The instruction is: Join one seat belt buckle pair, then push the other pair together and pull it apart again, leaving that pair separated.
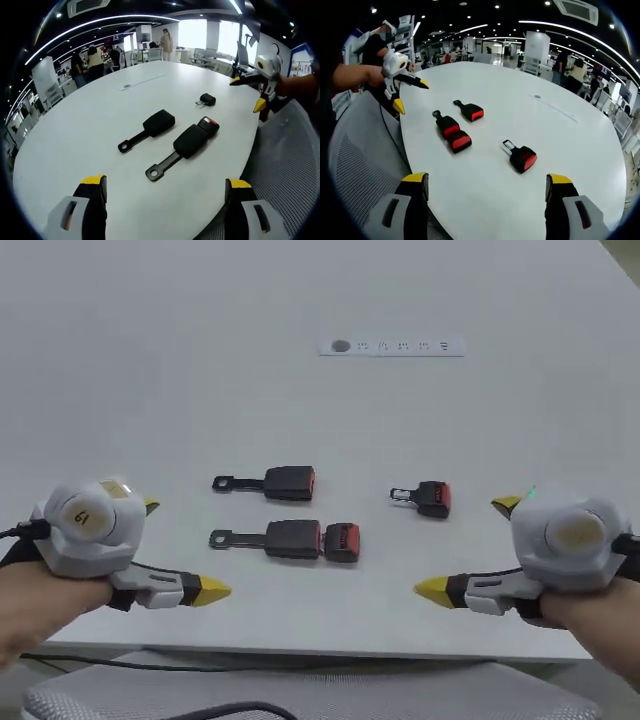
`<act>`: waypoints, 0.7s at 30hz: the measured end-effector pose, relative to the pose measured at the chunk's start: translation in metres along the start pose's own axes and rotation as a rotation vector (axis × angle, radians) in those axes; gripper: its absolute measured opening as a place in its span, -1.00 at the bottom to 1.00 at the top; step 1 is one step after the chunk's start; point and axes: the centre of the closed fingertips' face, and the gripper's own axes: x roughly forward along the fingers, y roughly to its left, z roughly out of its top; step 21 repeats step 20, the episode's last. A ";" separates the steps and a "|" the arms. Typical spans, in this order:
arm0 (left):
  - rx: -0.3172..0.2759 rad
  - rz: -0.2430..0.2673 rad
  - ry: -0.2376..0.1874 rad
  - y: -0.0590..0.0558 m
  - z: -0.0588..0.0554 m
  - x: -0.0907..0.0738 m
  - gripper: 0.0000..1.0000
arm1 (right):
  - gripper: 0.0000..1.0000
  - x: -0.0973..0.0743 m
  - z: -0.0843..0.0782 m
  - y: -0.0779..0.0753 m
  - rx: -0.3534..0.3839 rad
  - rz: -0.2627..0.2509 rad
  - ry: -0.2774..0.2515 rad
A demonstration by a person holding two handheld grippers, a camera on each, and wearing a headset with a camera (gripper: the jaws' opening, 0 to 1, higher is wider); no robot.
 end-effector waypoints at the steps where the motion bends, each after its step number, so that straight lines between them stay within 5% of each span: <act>1: 0.000 -0.001 0.001 -0.001 0.000 0.000 1.00 | 0.99 0.000 0.001 0.000 -0.003 0.000 -0.002; 21: -0.008 0.004 -0.014 -0.003 0.000 -0.004 0.99 | 0.99 -0.002 0.006 0.003 -0.021 -0.012 0.006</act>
